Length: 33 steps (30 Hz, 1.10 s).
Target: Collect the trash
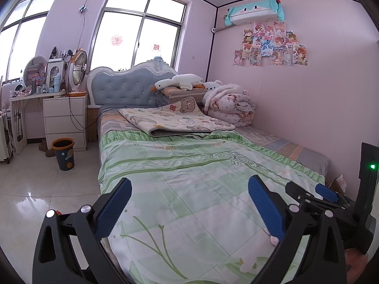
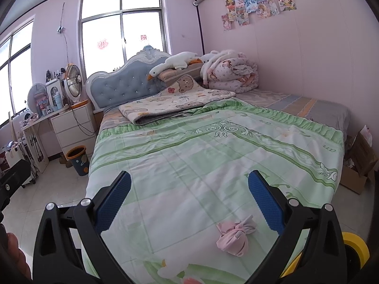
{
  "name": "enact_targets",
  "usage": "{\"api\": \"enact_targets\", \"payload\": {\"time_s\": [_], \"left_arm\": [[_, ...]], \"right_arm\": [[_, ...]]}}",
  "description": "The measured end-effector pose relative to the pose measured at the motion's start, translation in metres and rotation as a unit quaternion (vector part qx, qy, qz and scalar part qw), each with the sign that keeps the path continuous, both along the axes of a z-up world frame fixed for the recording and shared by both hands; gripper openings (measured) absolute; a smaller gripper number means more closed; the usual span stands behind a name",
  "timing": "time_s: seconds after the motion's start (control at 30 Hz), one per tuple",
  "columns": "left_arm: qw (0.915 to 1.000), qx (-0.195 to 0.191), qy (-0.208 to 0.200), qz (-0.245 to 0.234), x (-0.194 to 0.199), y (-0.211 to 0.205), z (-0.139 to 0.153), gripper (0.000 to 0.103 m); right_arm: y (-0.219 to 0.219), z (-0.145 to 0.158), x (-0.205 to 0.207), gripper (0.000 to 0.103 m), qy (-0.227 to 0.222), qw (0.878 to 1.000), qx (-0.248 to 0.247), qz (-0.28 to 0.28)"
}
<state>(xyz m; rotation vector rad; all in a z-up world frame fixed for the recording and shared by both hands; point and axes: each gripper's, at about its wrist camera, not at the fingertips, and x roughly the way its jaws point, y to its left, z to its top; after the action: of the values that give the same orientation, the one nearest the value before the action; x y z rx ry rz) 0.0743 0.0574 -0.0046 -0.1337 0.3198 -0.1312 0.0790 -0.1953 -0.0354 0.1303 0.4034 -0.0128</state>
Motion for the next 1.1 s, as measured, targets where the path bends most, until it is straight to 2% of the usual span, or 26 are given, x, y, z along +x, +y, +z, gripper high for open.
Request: {"api": "enact_targets", "payload": {"time_s": [1.1], "left_arm": [[0.9999,0.0,0.004,-0.01,0.0007,-0.0086,-0.0047,0.095]], "right_arm": [[-0.0062,-0.0067,-0.0003,0.095,0.01,1.0,0.004,-0.012]]}}
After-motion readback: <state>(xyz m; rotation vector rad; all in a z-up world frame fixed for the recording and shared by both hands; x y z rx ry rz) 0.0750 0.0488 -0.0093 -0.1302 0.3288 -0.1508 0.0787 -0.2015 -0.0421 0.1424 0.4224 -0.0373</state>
